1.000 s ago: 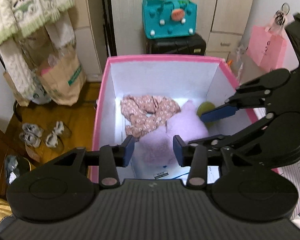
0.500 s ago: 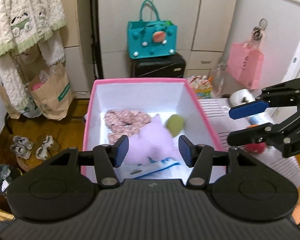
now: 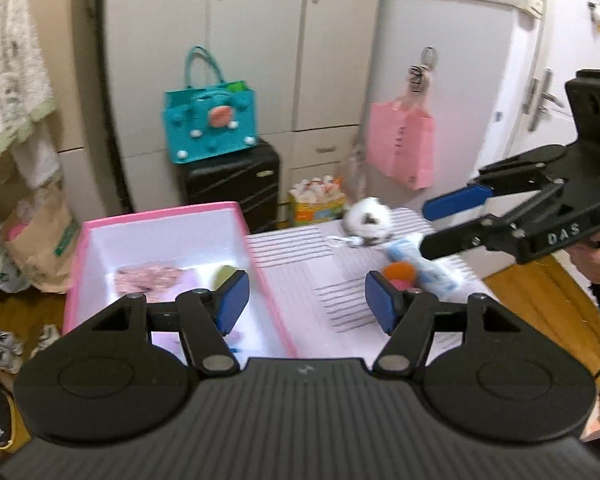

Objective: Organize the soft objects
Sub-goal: 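Move both grippers over the blue-and-white wipes pack on the table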

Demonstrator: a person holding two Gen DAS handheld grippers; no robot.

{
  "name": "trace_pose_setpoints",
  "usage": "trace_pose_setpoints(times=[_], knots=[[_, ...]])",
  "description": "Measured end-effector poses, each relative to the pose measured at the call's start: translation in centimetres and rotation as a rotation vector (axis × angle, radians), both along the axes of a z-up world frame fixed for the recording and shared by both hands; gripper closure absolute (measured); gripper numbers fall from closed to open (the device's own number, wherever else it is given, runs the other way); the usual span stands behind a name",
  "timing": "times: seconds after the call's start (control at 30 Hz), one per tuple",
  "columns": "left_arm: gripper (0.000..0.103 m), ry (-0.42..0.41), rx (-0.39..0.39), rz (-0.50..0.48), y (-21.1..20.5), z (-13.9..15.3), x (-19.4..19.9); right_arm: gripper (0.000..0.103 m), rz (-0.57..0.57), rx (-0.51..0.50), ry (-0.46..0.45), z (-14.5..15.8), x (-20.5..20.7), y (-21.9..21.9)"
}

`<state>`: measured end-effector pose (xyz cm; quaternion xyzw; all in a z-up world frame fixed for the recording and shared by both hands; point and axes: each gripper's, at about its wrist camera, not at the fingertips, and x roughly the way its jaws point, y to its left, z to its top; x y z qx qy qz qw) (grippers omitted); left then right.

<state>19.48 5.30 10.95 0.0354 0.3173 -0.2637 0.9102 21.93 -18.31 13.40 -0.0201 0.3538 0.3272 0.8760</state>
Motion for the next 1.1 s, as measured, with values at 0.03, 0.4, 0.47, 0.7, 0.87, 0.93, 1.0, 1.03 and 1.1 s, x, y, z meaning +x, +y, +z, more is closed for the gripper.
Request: trace_pose_setpoints(times=[0.03,0.4,0.47,0.7,0.87,0.93,1.0,1.03,1.1], knots=[[0.040,0.001,-0.001,-0.016,-0.7,-0.1,-0.2,0.046,-0.013,0.005,0.000,0.0,-0.2,-0.7],[0.039,0.018,-0.021,-0.169,-9.2,-1.6,-1.3,0.043,-0.156,0.004,0.028,-1.7,-1.1,-7.8],[0.039,0.030,-0.015,-0.187,-10.8,-1.9,-1.0,0.042,-0.169,-0.010,0.038,-1.8,-0.6,-8.6],[0.039,0.118,-0.061,-0.214,-14.8,-5.1,0.3,0.040,-0.222,0.010,0.067,-4.0,1.0,-12.6],[0.039,0.203,-0.120,-0.192,-16.0,-8.0,1.4,0.040,-0.254,-0.027,0.082,-6.7,3.1,-14.9],[0.039,0.212,-0.115,-0.177,-16.2,-8.9,1.6,0.040,-0.236,-0.013,0.084,-7.9,4.0,-15.9],[0.041,0.215,-0.120,-0.167,-16.5,-9.8,1.6,0.040,-0.225,-0.018,0.069,-9.0,4.9,-16.5],[0.041,0.216,-0.120,-0.165,-16.8,-10.3,1.5,0.040,-0.220,-0.028,0.061,-9.6,5.3,-16.7],[0.041,0.236,-0.121,-0.164,-17.4,-11.3,1.4,0.040,-0.215,-0.038,0.067,-10.7,6.4,-16.9]])
